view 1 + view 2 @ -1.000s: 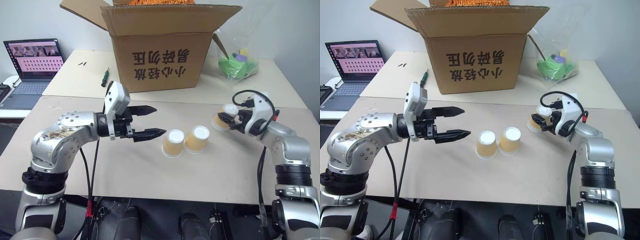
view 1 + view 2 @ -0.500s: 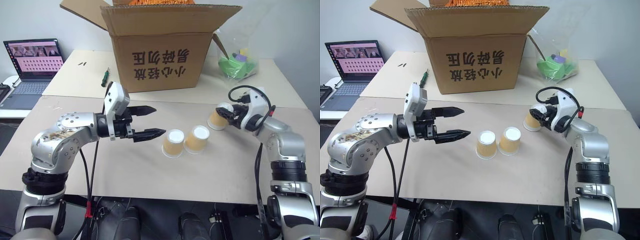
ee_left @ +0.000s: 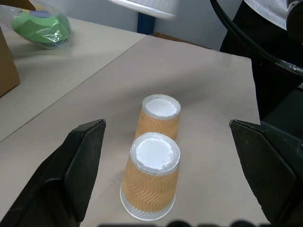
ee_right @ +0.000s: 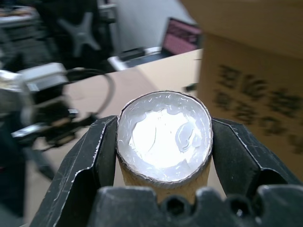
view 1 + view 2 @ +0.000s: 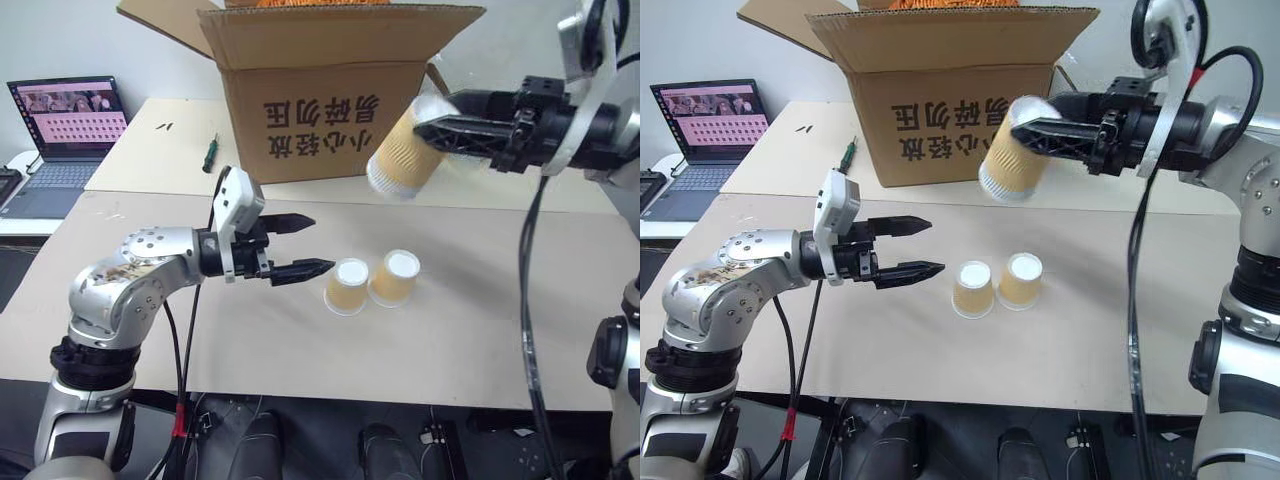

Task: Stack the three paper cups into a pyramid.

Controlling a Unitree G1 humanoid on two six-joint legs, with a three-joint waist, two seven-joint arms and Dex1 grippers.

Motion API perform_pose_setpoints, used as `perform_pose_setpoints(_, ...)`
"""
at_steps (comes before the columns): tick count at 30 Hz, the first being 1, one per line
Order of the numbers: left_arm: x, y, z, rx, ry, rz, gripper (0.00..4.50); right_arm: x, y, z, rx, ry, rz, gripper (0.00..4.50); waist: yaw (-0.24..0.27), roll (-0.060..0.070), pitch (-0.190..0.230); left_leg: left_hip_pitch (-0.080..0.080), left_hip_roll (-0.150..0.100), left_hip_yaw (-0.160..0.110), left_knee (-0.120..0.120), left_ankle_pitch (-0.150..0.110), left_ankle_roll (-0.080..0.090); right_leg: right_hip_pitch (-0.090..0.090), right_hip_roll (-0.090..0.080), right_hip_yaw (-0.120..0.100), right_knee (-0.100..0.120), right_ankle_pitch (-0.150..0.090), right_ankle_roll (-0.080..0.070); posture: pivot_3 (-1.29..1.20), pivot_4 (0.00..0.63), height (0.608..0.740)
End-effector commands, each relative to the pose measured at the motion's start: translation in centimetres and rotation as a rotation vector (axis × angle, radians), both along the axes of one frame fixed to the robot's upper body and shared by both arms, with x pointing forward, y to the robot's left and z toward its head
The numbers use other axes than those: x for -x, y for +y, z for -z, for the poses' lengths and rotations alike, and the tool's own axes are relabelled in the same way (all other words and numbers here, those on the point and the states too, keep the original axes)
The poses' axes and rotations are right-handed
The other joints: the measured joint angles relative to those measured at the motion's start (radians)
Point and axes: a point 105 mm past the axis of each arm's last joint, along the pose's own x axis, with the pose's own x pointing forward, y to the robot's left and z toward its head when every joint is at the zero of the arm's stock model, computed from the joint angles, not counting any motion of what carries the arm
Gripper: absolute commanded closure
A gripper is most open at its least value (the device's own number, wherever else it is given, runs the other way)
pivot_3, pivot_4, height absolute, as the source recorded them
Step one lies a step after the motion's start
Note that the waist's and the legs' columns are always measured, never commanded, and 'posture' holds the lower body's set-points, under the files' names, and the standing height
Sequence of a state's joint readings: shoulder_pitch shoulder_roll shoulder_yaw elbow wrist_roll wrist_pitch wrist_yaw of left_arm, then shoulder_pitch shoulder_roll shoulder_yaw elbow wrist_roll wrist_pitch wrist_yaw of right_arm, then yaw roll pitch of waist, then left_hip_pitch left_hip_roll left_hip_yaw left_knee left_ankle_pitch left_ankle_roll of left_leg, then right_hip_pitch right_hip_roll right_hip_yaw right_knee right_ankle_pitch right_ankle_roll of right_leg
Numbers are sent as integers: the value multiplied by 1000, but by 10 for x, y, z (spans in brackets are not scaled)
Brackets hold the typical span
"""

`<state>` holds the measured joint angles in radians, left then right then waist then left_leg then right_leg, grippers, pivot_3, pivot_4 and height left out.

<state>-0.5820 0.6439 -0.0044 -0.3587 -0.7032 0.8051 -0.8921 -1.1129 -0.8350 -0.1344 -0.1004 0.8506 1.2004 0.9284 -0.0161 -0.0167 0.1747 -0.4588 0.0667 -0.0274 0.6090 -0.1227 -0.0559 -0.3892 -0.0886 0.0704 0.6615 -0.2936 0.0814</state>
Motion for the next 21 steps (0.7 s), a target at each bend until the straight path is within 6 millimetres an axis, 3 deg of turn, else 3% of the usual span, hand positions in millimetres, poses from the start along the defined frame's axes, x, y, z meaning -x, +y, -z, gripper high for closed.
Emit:
perform_pose_setpoints(1, 4, -3, -7, 6, -54, 13, 0, 4, 9, 9, 53, 29, -58, 1833, 1, 0, 0, 0, 0, 0, 0, 0, 0, 0, 0, 0, 0, 0, 0, 0, 150, 705)
perform_pose_setpoints(10, 4, -1, -8, 2, -53, -2, 0, -14, 4, 65, 197, 70, -11, 1833, 2, -1, 0, -1, 0, 0, 0, 0, 0, -1, 0, 0, 0, 0, 0, 0, 150, 705)
perform_pose_setpoints(21, 3, 1, -10, -3, -57, -16, 0, -20, 2, 81, 222, 85, 7, 1833, 1, -1, 1, -1, 0, 0, 0, 0, 0, -1, 0, 0, 0, 0, 0, 0, 150, 705)
